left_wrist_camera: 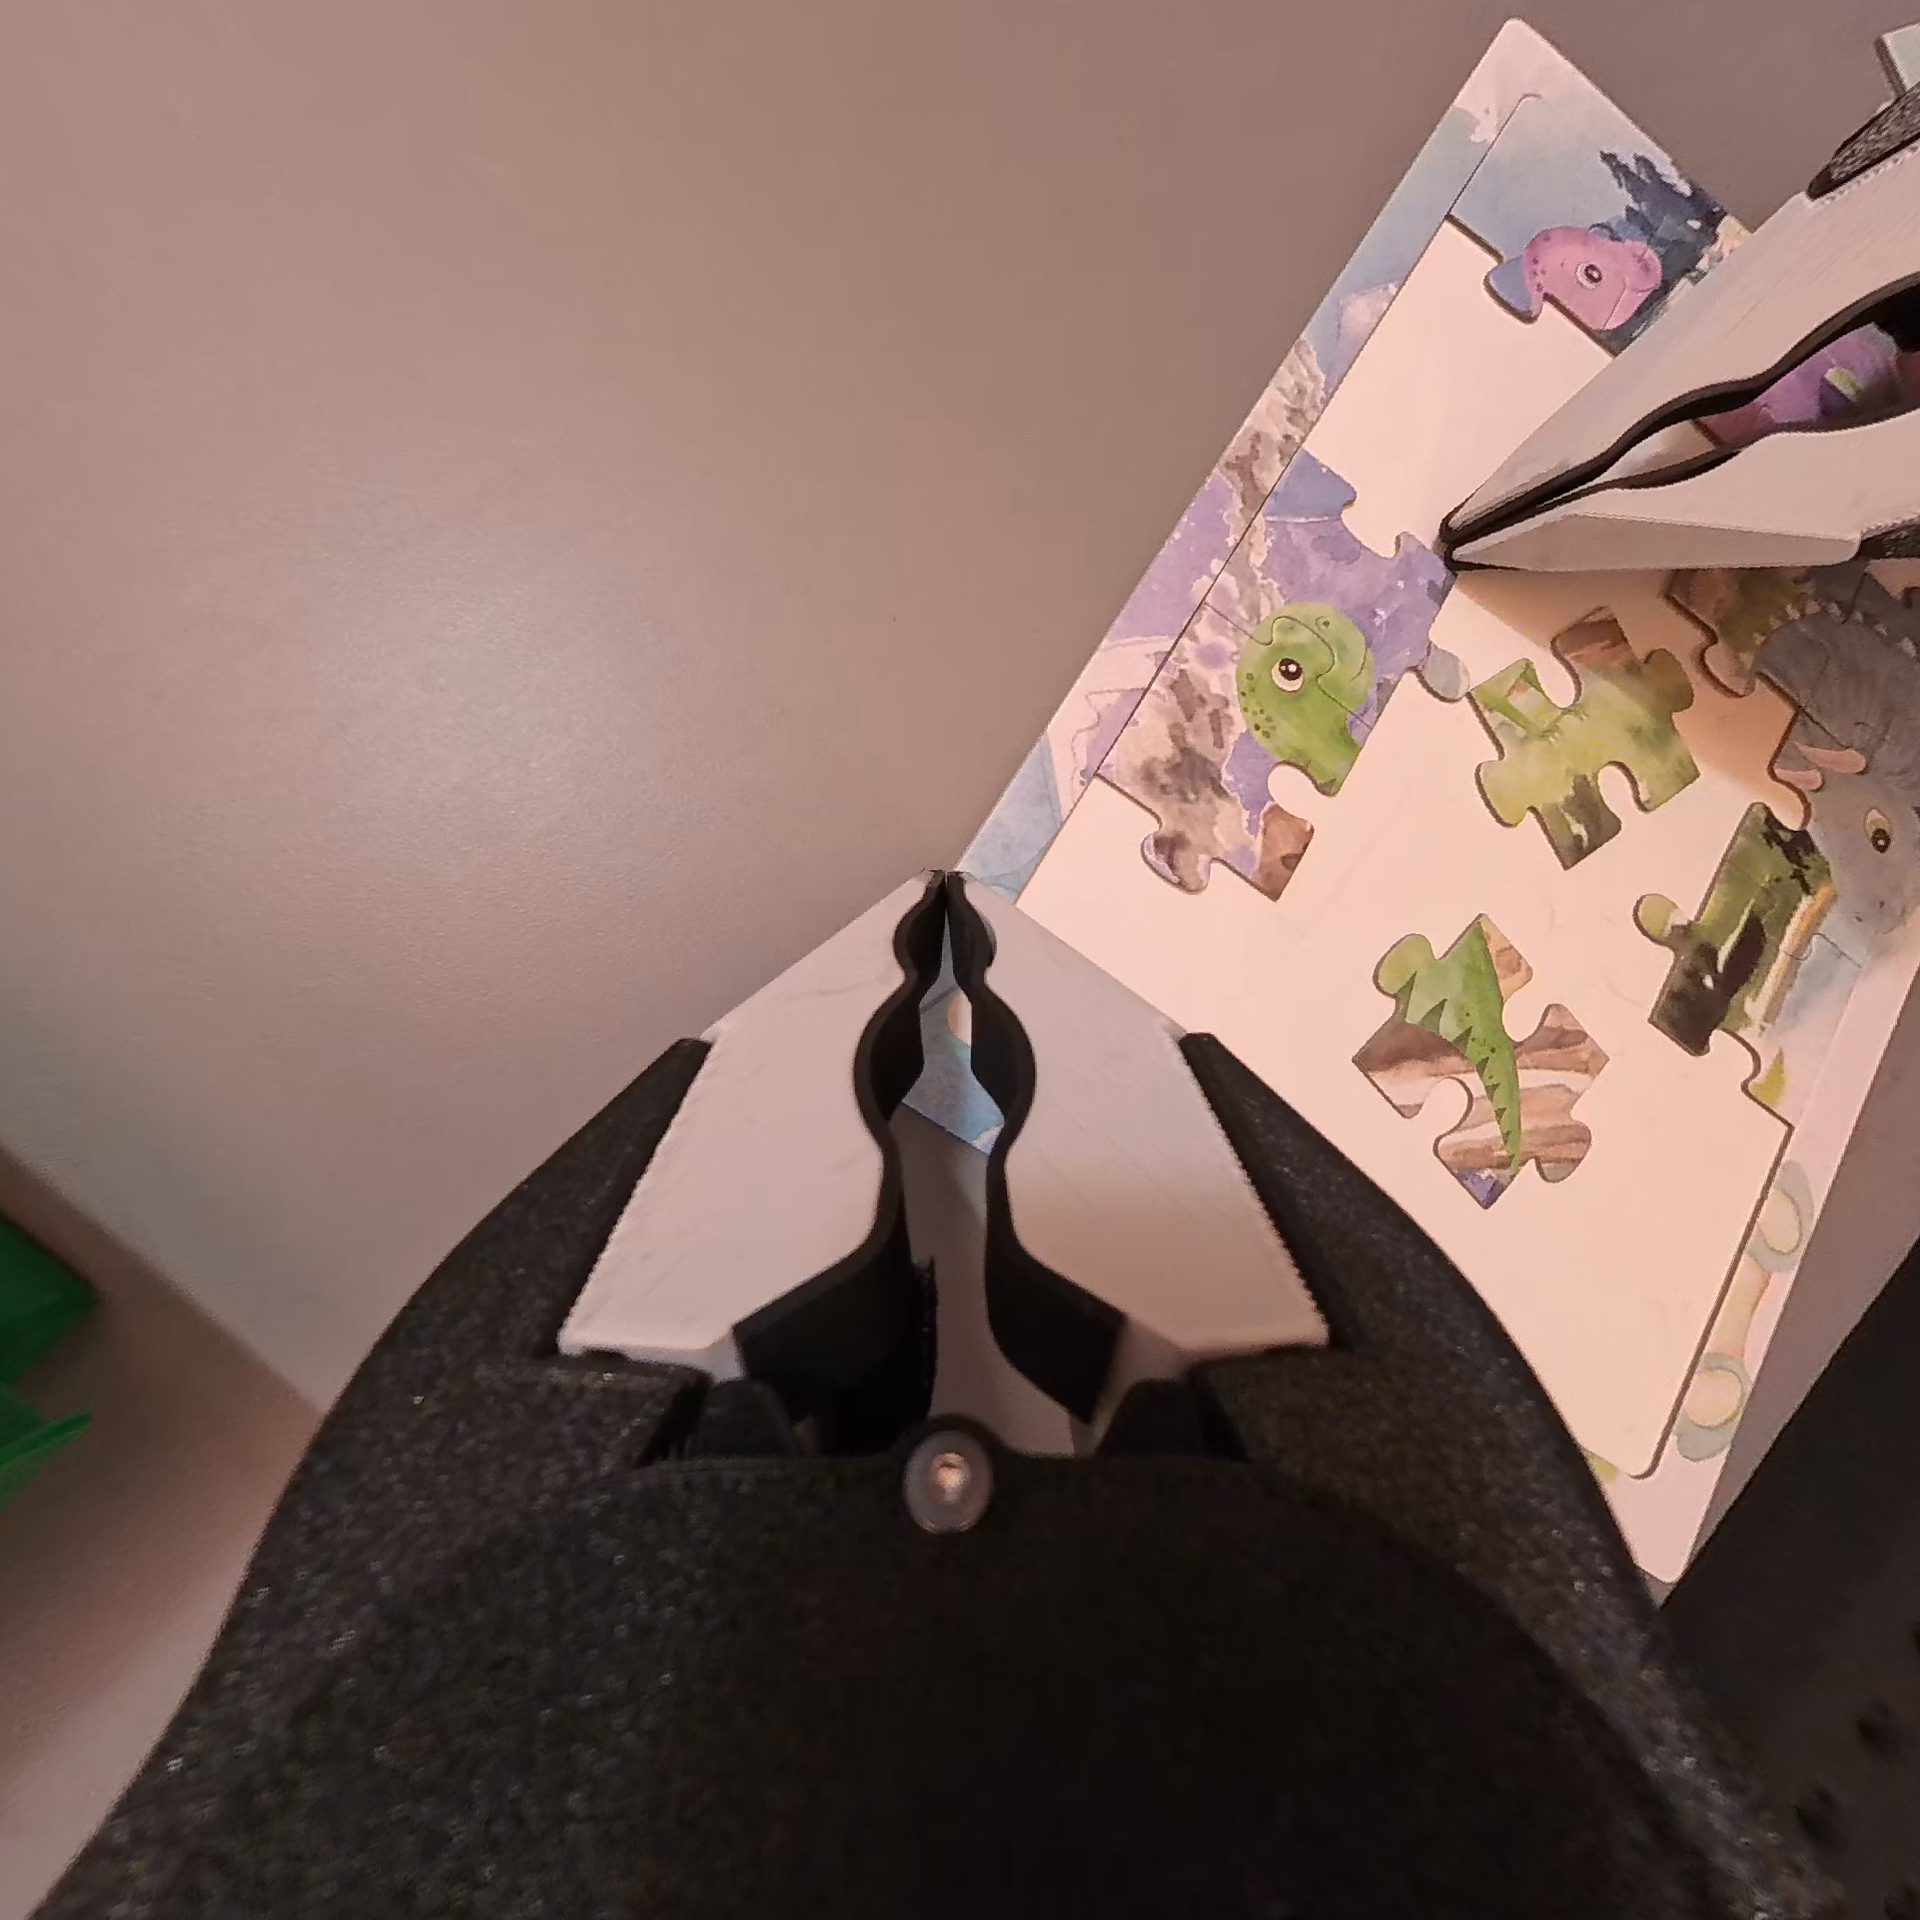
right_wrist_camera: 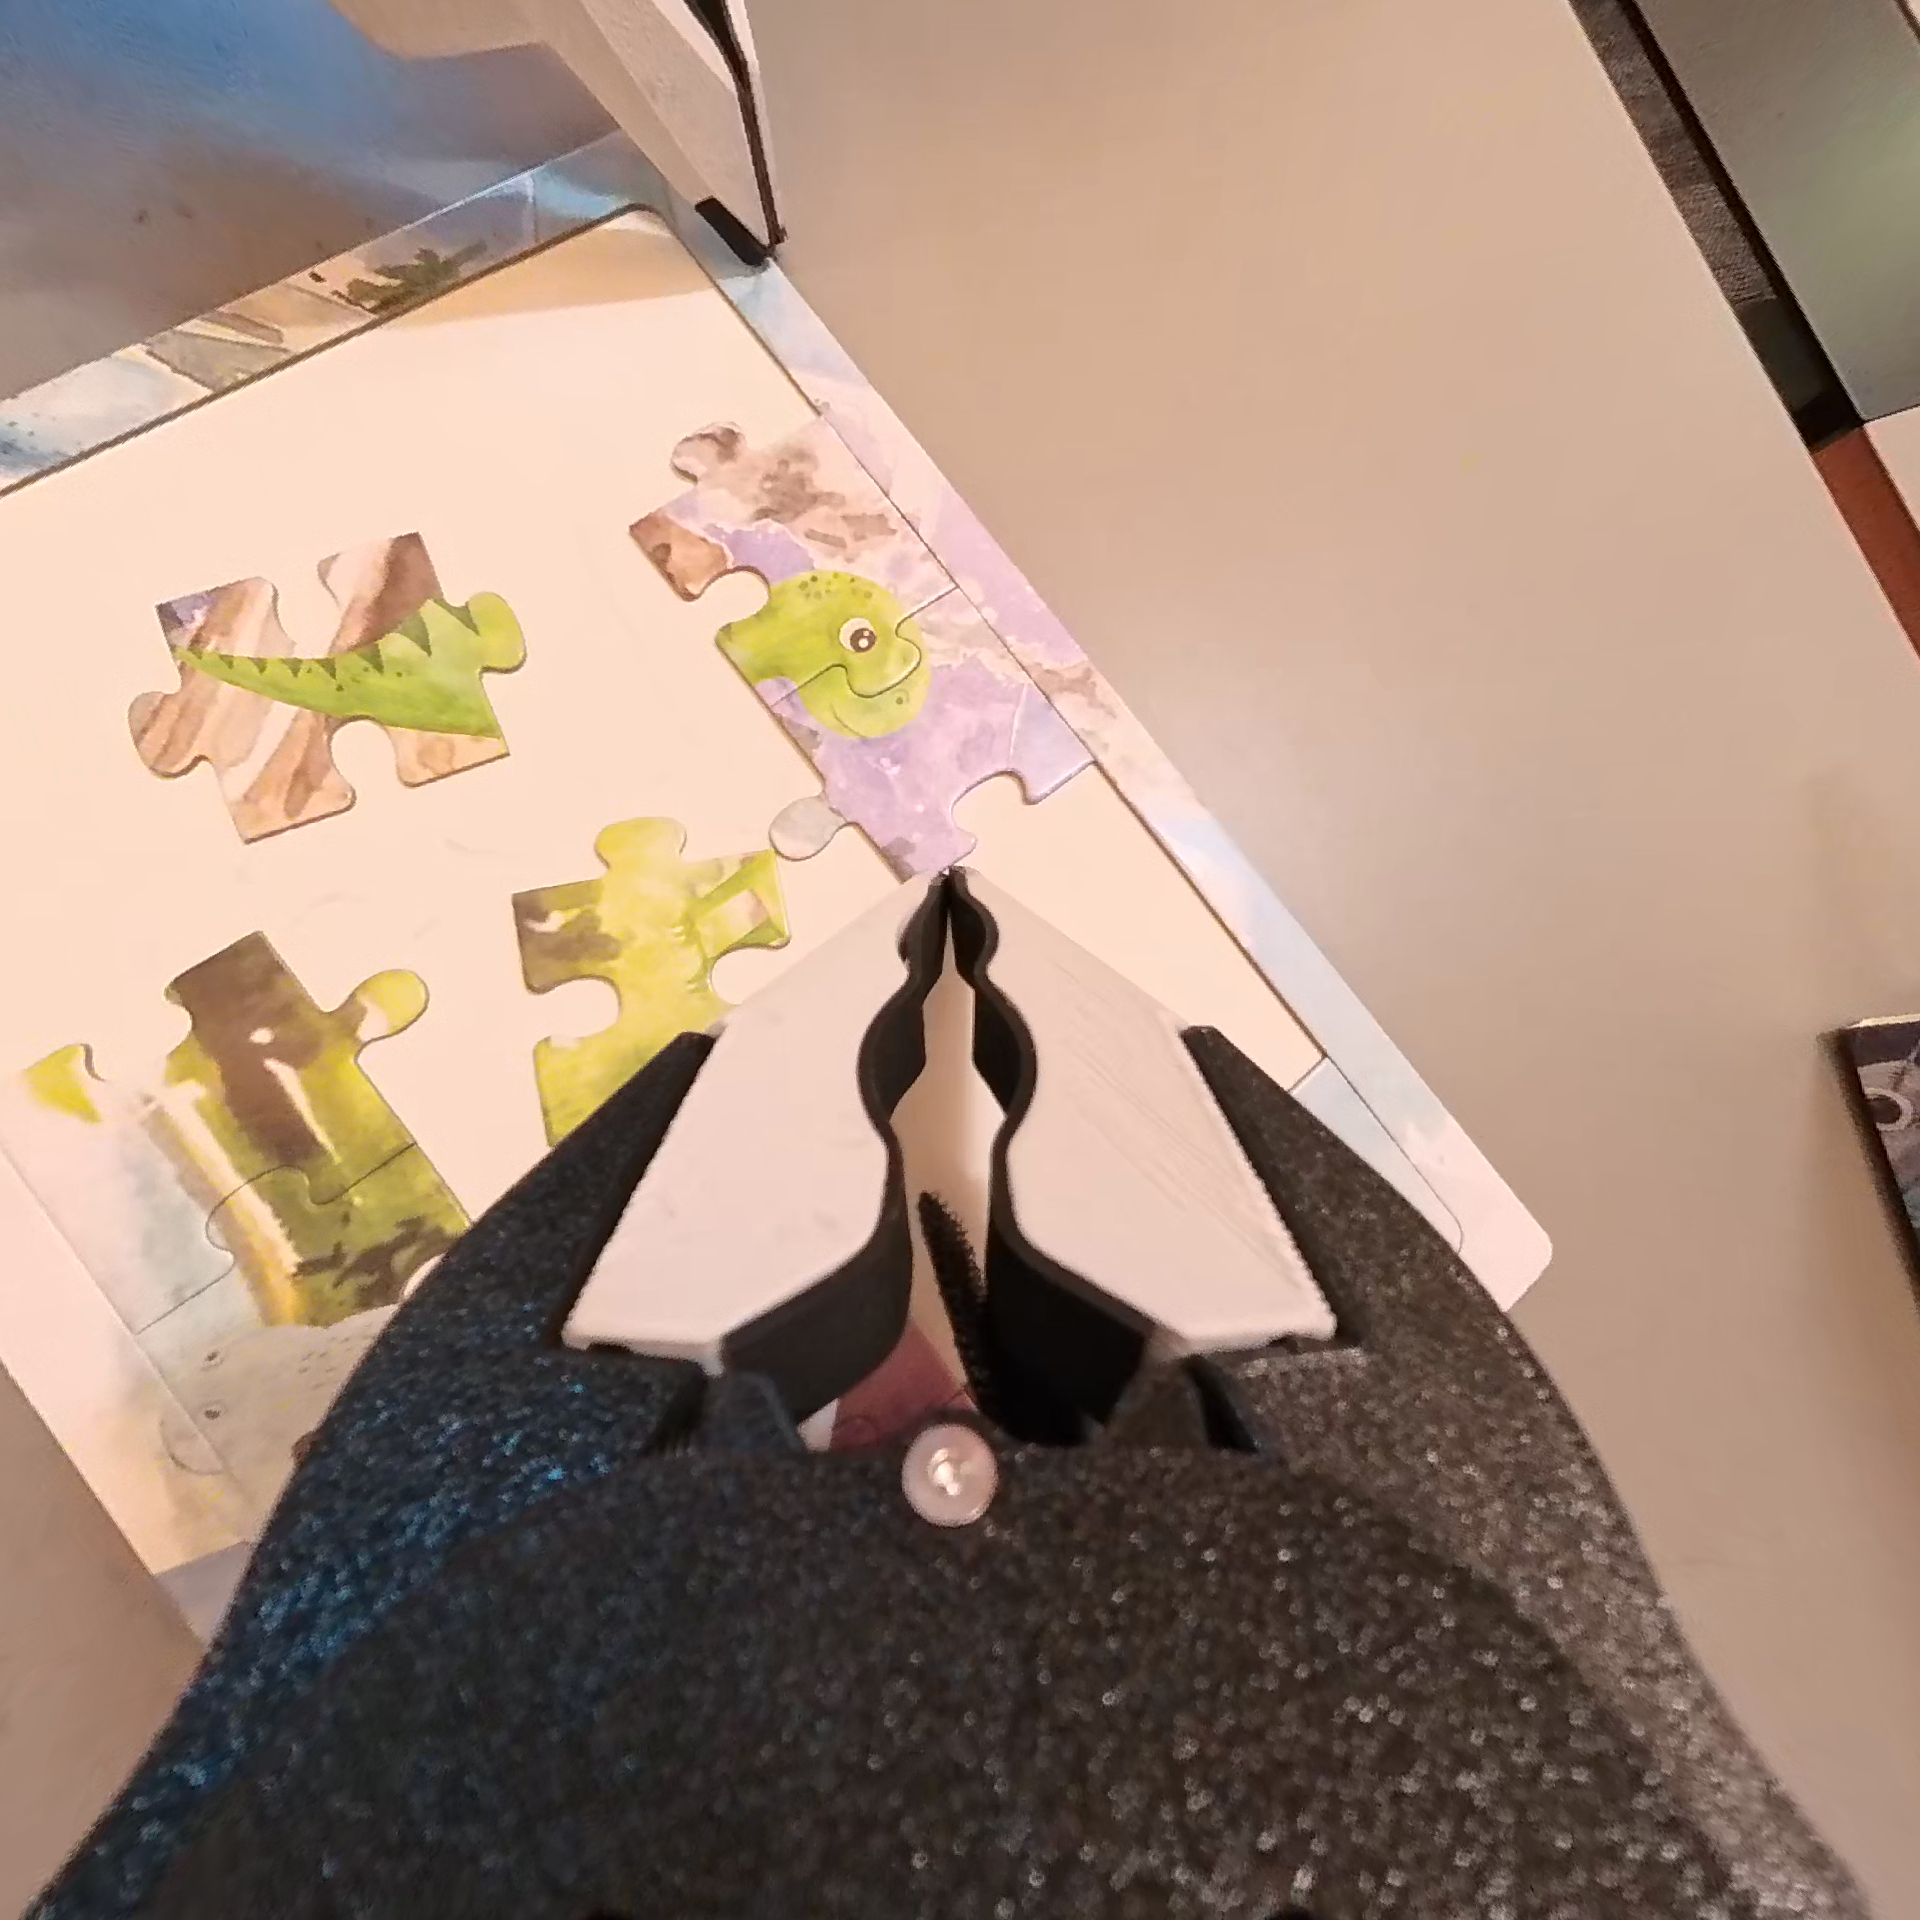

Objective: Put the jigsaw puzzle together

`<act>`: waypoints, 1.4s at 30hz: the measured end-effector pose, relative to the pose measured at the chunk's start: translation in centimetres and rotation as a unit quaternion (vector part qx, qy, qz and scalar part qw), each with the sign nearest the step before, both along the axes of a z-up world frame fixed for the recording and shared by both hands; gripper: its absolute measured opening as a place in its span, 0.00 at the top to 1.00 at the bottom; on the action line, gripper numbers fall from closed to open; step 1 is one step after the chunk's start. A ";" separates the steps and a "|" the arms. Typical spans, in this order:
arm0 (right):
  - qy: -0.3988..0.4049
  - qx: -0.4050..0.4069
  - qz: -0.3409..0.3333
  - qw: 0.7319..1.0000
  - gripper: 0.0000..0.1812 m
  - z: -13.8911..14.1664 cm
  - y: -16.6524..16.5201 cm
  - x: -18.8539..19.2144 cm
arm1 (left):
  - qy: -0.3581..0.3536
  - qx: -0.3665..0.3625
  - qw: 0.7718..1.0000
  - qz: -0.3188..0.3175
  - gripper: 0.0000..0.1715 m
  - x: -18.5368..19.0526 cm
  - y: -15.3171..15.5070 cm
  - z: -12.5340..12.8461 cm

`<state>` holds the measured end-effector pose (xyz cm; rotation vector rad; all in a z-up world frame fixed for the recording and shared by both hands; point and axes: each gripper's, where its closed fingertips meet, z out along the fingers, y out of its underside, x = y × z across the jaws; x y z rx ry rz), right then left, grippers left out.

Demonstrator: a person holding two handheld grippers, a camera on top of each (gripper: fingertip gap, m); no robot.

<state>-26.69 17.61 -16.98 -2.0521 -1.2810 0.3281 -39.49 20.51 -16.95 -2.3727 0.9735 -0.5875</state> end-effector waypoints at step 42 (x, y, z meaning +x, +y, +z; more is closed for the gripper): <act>-0.001 0.002 0.000 1.000 1.00 0.0 0.1 -0.1 | 0.001 0.002 1.000 0.000 1.00 0.0 0.0 0.0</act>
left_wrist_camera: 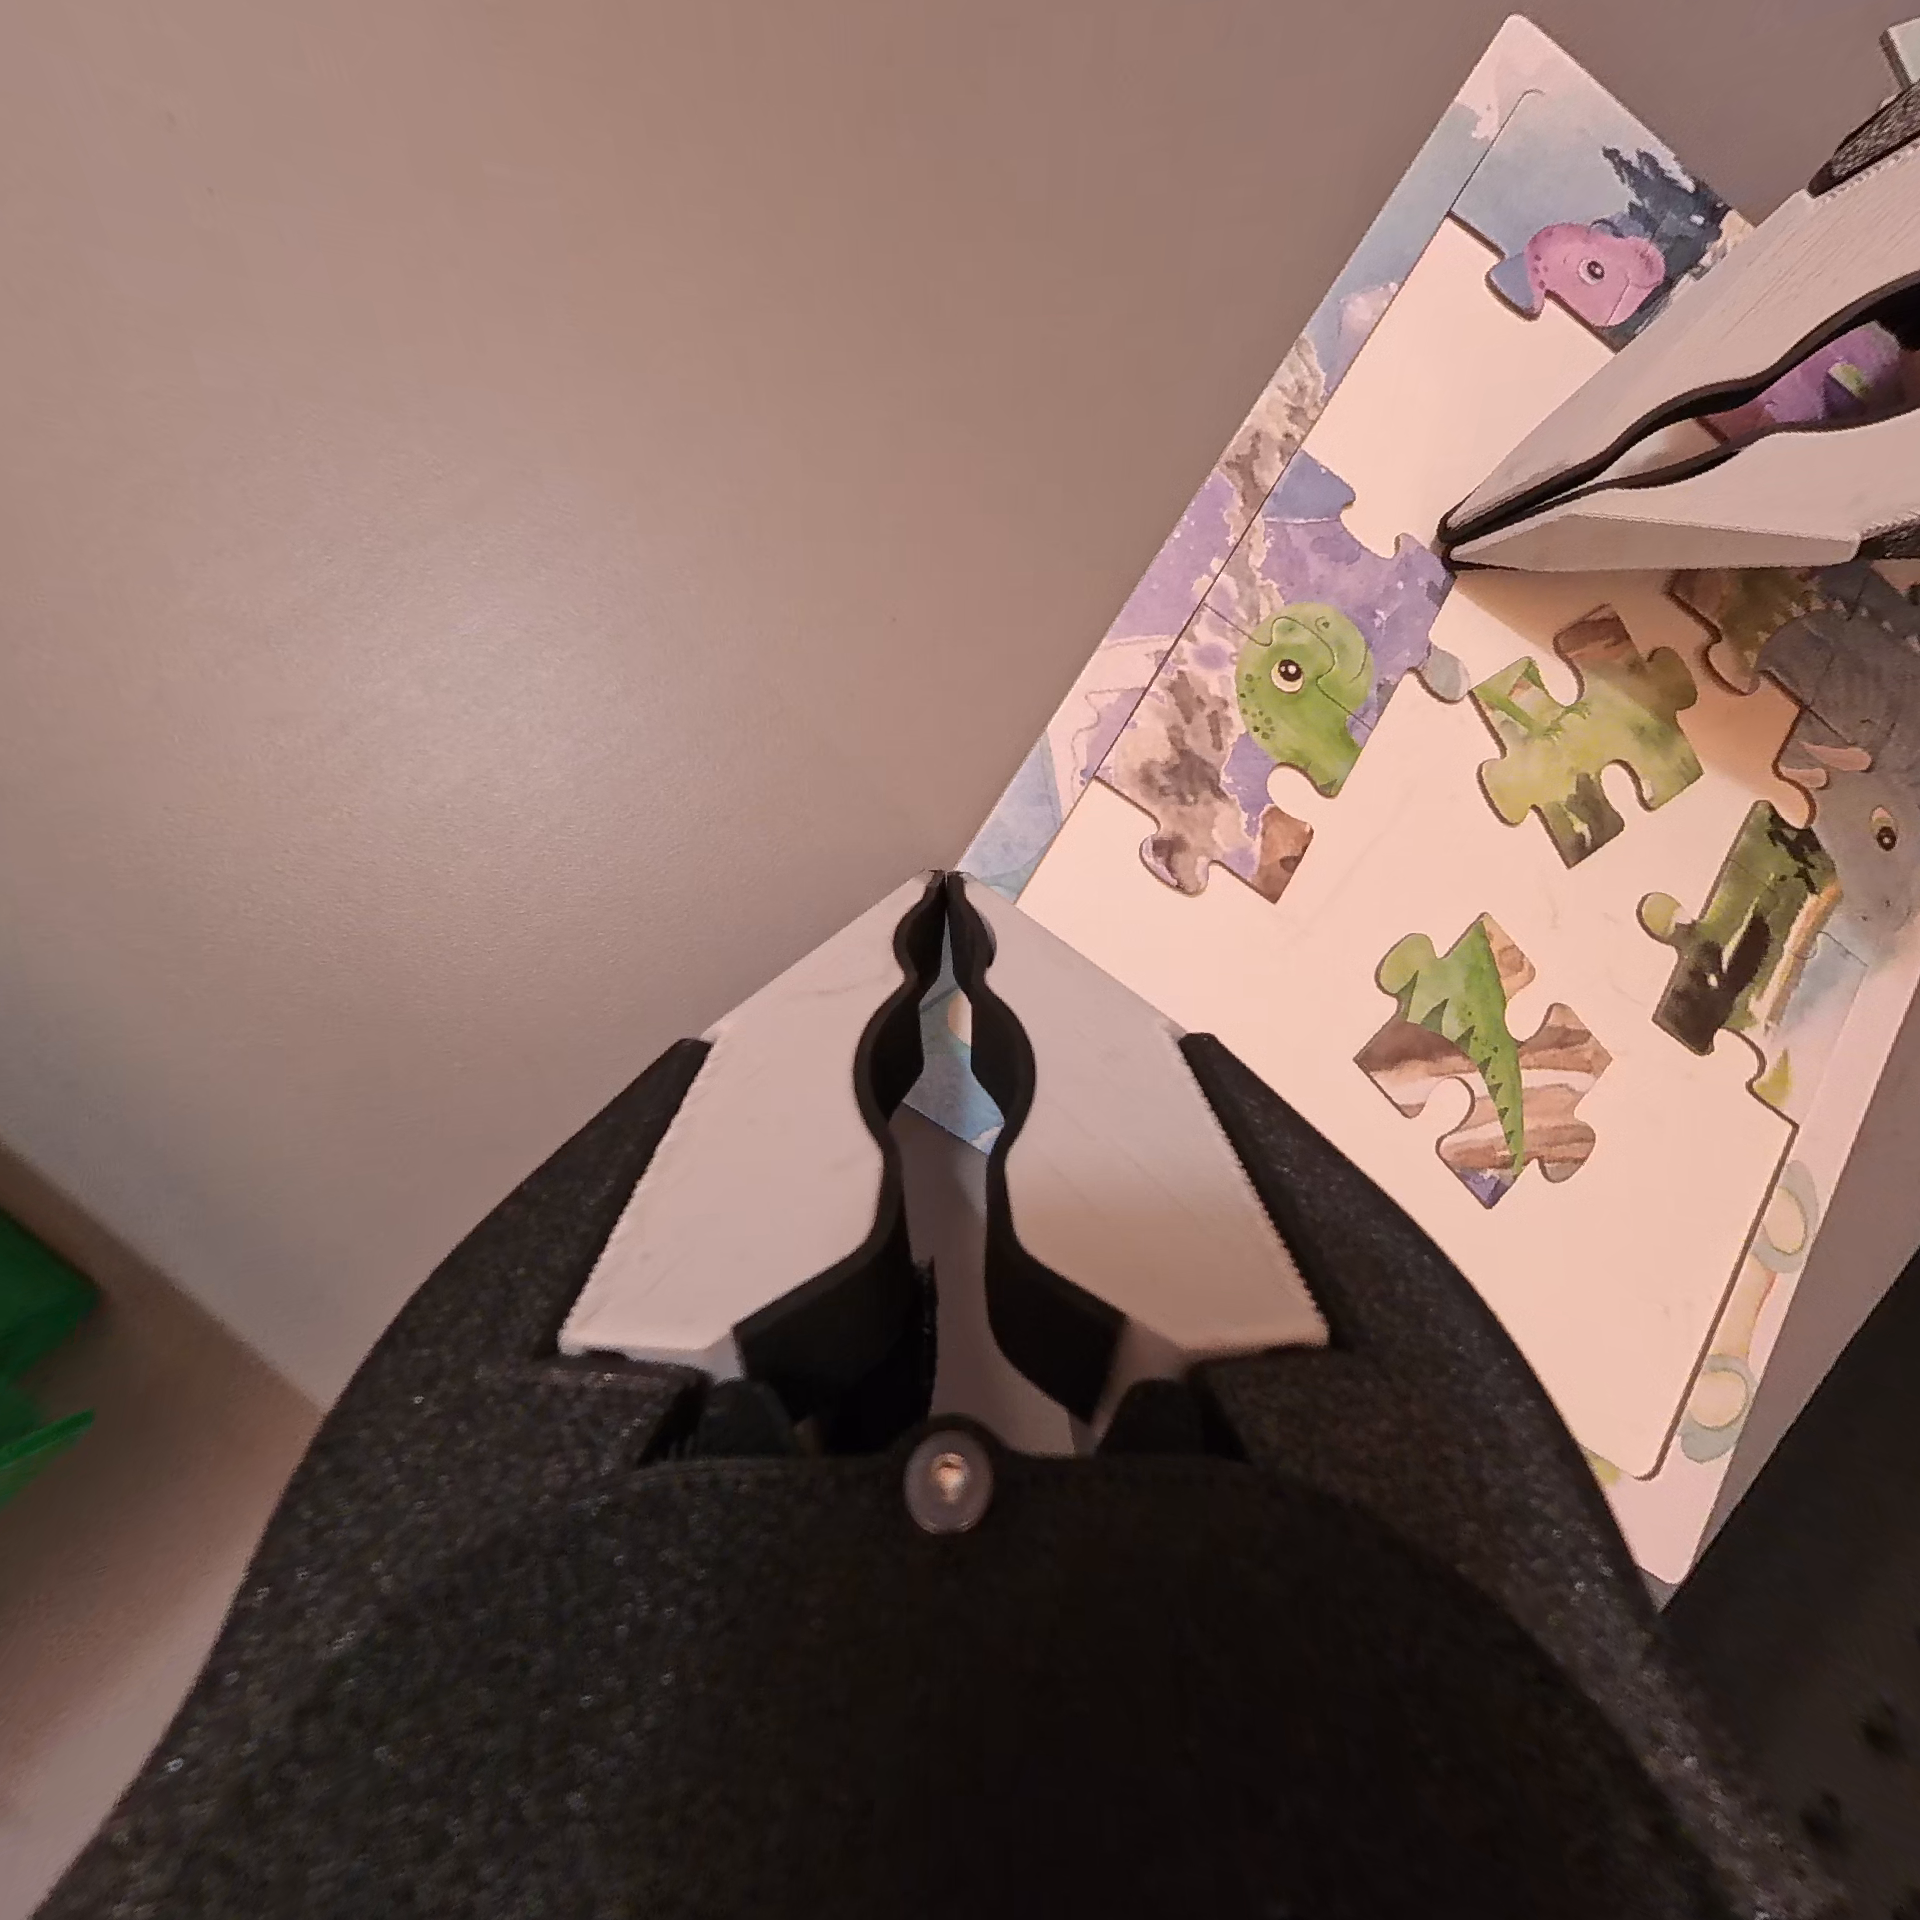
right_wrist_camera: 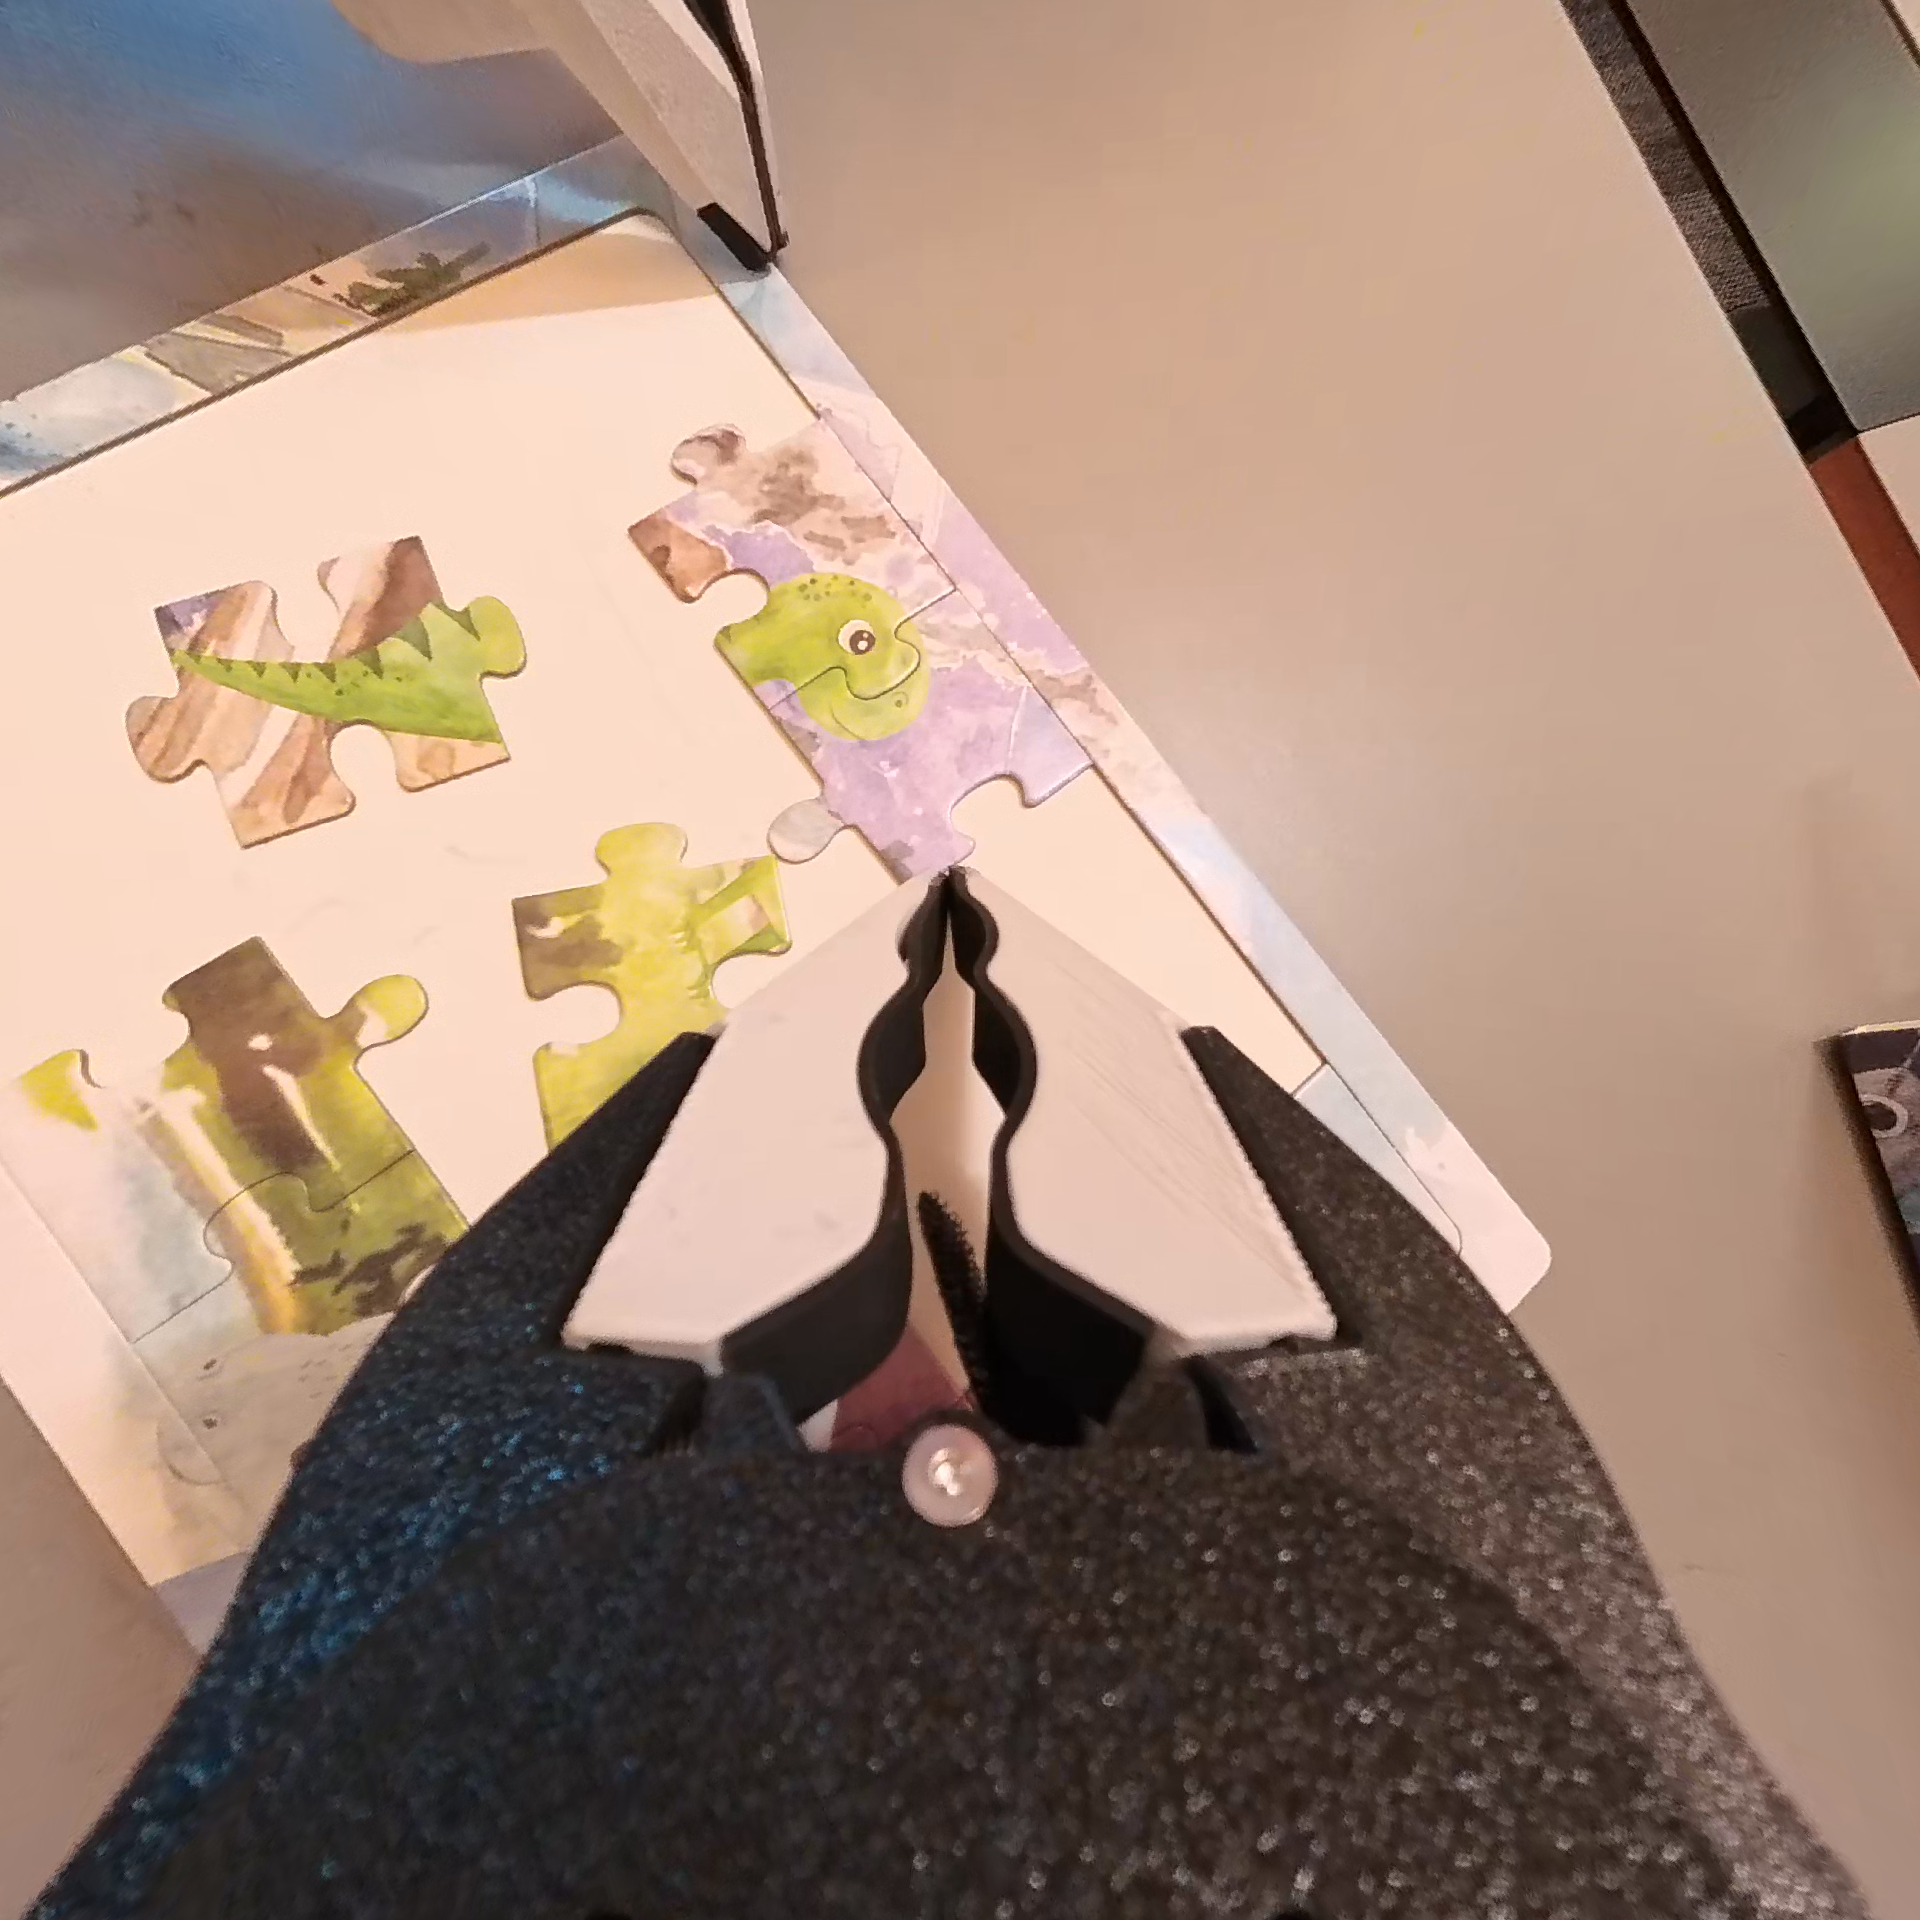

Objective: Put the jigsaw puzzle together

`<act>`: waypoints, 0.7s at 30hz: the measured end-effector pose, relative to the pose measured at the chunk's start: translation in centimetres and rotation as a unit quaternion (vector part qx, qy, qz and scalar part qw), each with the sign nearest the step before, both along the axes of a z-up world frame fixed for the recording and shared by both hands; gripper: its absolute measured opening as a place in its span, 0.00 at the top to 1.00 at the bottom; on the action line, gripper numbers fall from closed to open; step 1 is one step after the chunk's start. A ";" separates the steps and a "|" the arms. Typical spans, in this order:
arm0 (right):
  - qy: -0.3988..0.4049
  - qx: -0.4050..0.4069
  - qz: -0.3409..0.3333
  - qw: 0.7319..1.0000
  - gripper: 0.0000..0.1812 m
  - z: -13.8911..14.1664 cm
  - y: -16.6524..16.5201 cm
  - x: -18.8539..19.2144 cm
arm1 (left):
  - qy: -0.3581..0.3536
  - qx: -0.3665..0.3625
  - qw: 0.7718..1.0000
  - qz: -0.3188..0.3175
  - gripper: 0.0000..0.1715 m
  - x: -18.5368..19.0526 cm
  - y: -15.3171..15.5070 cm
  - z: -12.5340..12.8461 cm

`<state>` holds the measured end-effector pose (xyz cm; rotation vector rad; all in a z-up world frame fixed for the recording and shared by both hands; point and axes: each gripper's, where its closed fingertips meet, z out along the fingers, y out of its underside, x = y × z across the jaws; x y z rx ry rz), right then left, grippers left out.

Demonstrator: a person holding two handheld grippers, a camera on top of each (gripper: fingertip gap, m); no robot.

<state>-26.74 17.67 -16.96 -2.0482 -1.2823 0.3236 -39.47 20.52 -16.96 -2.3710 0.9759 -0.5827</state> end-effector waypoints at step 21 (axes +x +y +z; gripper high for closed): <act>0.121 0.032 -0.120 0.985 1.00 5.3 4.1 4.3 | -0.002 -0.001 1.000 0.000 1.00 0.0 0.0 0.0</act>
